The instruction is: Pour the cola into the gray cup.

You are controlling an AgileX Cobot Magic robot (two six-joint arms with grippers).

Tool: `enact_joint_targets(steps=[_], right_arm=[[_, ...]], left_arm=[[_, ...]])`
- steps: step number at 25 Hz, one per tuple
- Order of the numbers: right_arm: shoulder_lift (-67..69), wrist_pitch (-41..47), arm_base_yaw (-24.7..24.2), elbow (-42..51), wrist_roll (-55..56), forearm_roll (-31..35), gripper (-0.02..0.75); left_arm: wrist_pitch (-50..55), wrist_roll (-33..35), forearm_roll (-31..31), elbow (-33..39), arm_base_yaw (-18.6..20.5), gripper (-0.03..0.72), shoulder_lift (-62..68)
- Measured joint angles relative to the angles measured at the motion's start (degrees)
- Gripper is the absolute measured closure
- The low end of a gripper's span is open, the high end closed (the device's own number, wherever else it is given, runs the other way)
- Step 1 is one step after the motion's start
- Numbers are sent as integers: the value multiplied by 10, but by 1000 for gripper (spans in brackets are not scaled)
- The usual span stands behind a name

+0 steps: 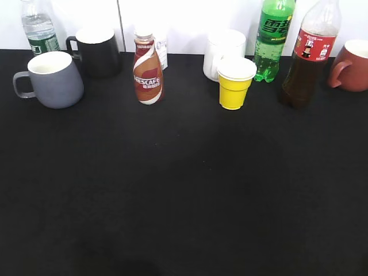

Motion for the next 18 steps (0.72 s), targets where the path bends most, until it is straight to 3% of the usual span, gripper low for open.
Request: enact_joint_targets(steps=[18], right_arm=[[0, 0, 0, 0, 0, 0, 164]], left_arm=[[0, 0, 0, 0, 0, 449, 0]])
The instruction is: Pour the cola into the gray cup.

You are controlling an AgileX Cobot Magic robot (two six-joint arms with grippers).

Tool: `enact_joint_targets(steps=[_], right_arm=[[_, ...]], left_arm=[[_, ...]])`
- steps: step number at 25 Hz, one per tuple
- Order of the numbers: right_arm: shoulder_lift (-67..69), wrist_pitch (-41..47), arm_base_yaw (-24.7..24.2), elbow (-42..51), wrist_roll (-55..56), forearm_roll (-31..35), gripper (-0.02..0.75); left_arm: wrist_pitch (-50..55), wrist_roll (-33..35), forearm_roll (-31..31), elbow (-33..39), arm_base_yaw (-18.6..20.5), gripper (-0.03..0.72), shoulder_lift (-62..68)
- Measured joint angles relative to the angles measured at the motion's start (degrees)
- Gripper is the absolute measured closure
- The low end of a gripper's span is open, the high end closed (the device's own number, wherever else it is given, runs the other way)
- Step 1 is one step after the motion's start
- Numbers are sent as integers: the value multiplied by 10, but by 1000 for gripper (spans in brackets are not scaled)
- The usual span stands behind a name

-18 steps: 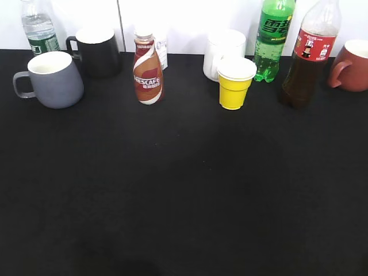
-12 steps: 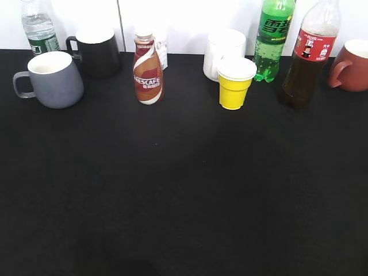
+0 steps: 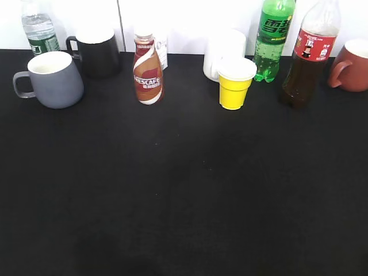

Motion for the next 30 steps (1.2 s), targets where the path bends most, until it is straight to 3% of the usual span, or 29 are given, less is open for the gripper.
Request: enact_joint_targets(steps=[19, 24, 30], right_arm=[[0, 0, 0, 0, 0, 6, 164], [0, 0, 0, 0, 0, 7, 164], [0, 0, 0, 0, 0, 7, 164]], left_arm=[[-21, 0, 5, -8, 0, 449, 0], [-288, 0, 8, -13, 0, 450, 13], [-719, 0, 5, 80, 0, 450, 277]])
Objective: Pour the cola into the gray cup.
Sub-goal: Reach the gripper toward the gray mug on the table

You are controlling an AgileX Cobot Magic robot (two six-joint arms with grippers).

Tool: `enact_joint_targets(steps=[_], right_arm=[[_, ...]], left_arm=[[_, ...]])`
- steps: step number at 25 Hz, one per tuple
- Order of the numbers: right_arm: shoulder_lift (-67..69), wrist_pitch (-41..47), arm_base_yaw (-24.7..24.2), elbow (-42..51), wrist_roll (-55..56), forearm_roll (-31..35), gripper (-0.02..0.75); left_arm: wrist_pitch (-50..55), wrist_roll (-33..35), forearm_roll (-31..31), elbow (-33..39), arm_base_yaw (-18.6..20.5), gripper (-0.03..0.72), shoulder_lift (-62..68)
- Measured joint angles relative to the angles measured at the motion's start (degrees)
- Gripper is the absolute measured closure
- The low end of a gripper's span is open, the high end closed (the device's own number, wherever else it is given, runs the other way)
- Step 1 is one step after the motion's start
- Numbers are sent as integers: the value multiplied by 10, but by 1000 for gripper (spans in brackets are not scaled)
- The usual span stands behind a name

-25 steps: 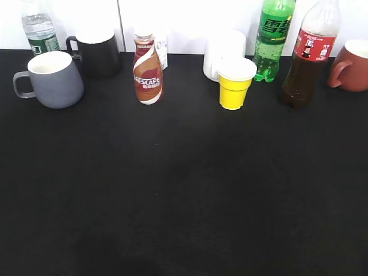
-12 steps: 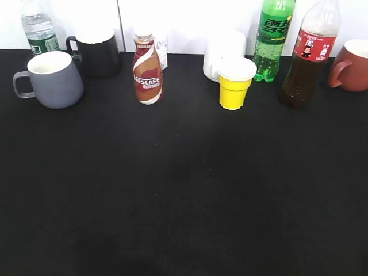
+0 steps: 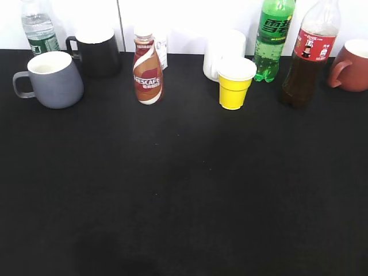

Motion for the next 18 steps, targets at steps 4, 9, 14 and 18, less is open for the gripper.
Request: enact_joint_targets(steps=[4, 9, 14, 18], right_arm=[[0, 0, 0, 0, 0, 0, 164], [0, 0, 0, 0, 0, 0, 164], [0, 0, 0, 0, 0, 0, 164], [0, 0, 0, 0, 0, 0, 164]], left_arm=[[-227, 0, 79, 4, 0, 450, 276], [-403, -16, 103, 4, 0, 450, 473], [-549, -17, 107, 3, 0, 450, 650], [-581, -17, 108, 3, 0, 450, 757]])
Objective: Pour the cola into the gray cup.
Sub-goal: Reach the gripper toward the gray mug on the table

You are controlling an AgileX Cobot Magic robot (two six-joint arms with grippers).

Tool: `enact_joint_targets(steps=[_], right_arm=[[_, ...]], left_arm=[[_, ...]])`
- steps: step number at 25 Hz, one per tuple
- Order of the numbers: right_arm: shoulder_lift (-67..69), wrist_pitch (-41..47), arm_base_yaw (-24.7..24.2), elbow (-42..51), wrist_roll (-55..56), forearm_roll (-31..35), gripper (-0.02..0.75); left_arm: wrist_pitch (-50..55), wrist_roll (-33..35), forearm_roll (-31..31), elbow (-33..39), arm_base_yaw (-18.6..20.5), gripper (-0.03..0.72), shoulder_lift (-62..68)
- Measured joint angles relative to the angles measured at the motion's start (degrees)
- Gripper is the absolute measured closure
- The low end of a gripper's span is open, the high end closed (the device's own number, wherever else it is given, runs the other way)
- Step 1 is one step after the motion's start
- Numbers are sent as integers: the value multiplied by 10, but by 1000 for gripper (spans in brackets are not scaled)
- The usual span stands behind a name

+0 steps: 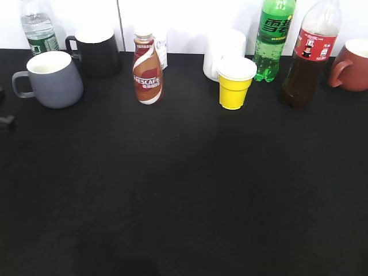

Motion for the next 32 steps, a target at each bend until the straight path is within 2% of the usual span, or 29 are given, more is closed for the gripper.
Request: enact_joint_targets(steps=[3, 7, 8, 13, 17, 18, 19, 32], right_arm=[[0, 0, 0, 0, 0, 0, 164], [0, 0, 0, 0, 0, 0, 164], [0, 0, 0, 0, 0, 0, 164], [0, 0, 0, 0, 0, 0, 164], [0, 0, 0, 0, 0, 0, 164], [0, 89, 0, -1, 0, 0, 164], [-2, 111, 0, 4, 0, -1, 164], [-2, 111, 0, 4, 0, 0, 164]], left_arm=[[-1, 0, 0, -8, 0, 438, 12], [-5, 0, 1, -26, 0, 246, 53], [-5, 0, 0, -33, 0, 230, 64], [-5, 0, -1, -97, 0, 219, 99], [-7, 0, -19, -117, 0, 219, 112], [-7, 0, -20, -123, 0, 219, 121], [-7, 0, -21, -126, 0, 219, 129], [0, 0, -15, -195, 0, 219, 160]])
